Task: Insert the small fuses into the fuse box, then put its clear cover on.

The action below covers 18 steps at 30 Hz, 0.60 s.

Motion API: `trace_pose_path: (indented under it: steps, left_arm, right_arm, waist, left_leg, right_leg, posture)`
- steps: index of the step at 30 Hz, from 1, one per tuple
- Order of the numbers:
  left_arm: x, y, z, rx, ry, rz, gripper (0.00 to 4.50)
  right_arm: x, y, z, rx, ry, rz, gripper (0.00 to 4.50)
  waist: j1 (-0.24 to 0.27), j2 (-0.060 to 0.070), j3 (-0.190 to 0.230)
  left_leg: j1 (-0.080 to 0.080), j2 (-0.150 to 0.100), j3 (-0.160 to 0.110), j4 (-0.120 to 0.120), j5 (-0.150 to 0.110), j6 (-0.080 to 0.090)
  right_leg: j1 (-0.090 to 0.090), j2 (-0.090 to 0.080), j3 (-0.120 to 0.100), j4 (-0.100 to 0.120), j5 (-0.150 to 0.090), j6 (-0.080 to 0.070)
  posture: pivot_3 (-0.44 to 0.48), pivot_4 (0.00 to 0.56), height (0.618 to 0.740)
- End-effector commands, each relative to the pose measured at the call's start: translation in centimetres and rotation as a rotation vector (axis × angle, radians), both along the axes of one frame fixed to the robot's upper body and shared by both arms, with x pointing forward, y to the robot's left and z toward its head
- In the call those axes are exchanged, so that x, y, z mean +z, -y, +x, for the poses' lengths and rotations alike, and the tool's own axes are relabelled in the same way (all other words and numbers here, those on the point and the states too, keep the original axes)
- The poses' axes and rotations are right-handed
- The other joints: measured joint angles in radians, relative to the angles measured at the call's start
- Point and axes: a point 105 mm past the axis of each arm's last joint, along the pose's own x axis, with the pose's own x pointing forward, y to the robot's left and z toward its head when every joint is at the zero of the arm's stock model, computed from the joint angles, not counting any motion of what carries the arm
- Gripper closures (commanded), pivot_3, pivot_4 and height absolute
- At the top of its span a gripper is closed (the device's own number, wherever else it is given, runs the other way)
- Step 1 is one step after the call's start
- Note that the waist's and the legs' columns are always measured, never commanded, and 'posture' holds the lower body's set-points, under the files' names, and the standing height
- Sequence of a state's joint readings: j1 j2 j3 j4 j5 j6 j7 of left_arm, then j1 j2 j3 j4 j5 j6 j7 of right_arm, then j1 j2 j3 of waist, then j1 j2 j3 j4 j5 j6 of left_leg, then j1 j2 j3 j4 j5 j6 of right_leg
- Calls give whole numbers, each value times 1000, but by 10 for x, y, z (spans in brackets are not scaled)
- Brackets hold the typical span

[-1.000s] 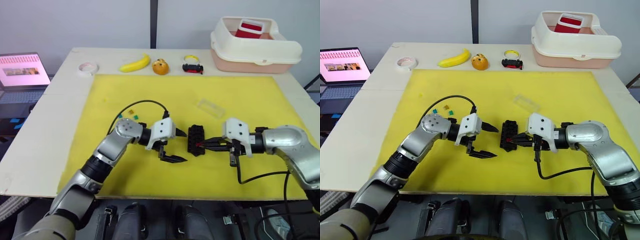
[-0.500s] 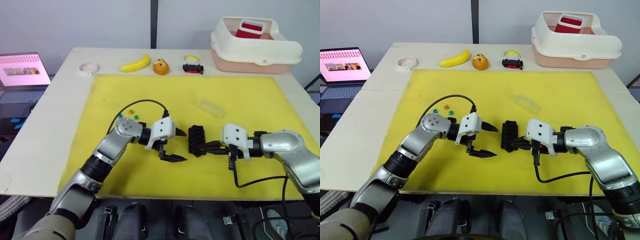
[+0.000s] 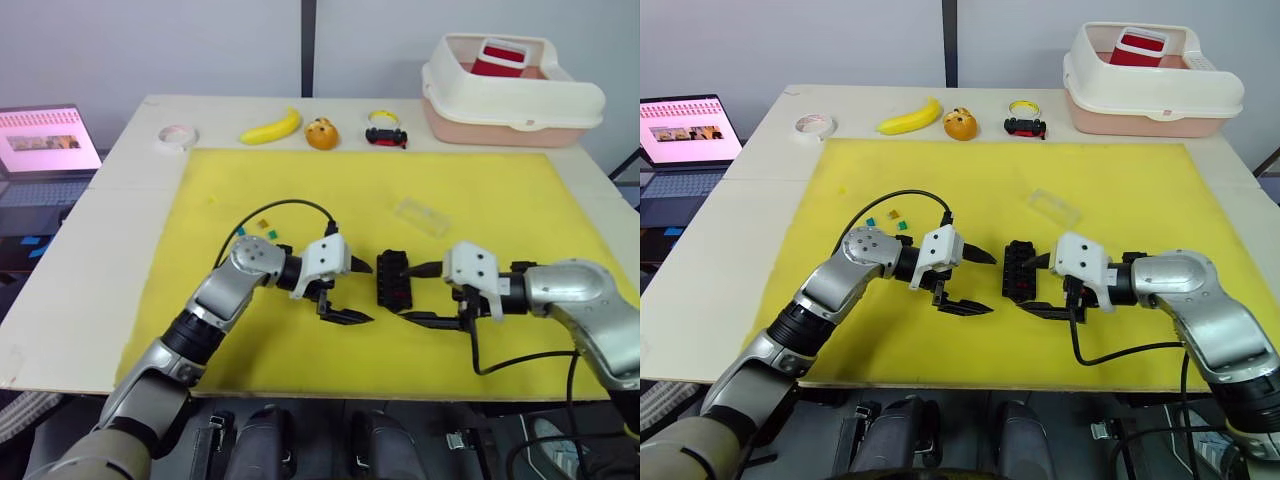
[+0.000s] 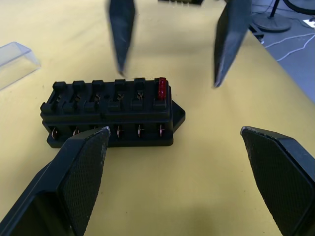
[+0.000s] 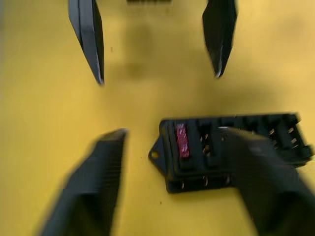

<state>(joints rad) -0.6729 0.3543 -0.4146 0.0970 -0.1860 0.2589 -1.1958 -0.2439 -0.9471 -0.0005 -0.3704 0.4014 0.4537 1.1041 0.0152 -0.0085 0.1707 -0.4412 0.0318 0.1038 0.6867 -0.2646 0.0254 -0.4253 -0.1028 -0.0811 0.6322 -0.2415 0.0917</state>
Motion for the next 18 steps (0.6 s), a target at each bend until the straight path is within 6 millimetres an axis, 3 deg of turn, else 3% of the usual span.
trace_pose_path:
  steps: [1, 2, 4, 11, 18]
  left_arm:
    - [12, 3, -1, -13, 39, -29, 0]
    - [12, 3, -1, -12, 38, -30, 0]
    - [13, 4, 0, -12, 40, -33, 0]
    - [15, 3, 1, -11, 51, -36, 0]
    - [15, 1, 2, -14, 54, -32, 0]
  right_arm:
    - [10, -5, -1, 10, 32, 66, 966]
    - [9, -7, -2, 13, 27, 90, 966]
    - [8, -11, -3, 18, 20, 151, 1520]
    - [0, -12, -3, -8, 26, 223, 4489]
    - [-9, -10, 0, -54, 21, 230, 4489]
  waist:
    - [0, 0, 0]
    - [0, 0, 0]
    - [0, 0, 0]
    - [1, 0, 0]
    - [-1, 0, 0]
  left_leg:
    - [0, 0, 0, 0, 0, 0]
    - [0, 0, 0, 0, 0, 0]
    - [0, 0, 0, 0, 0, 0]
    - [0, 0, 0, 0, 0, 0]
    - [0, -1, 0, 0, 0, 0]
  right_leg:
    - [0, 0, 0, 0, 0, 0]
    - [0, 0, 0, 0, 0, 0]
    - [0, 0, 0, 0, 0, 0]
    - [0, 0, 0, 0, 0, 0]
    - [0, 0, 0, 0, 0, 0]
  posture:
    - [0, 150, 740]
    - [0, 150, 740]
    - [0, 150, 740]
    - [0, 150, 740]
    - [0, 150, 740]
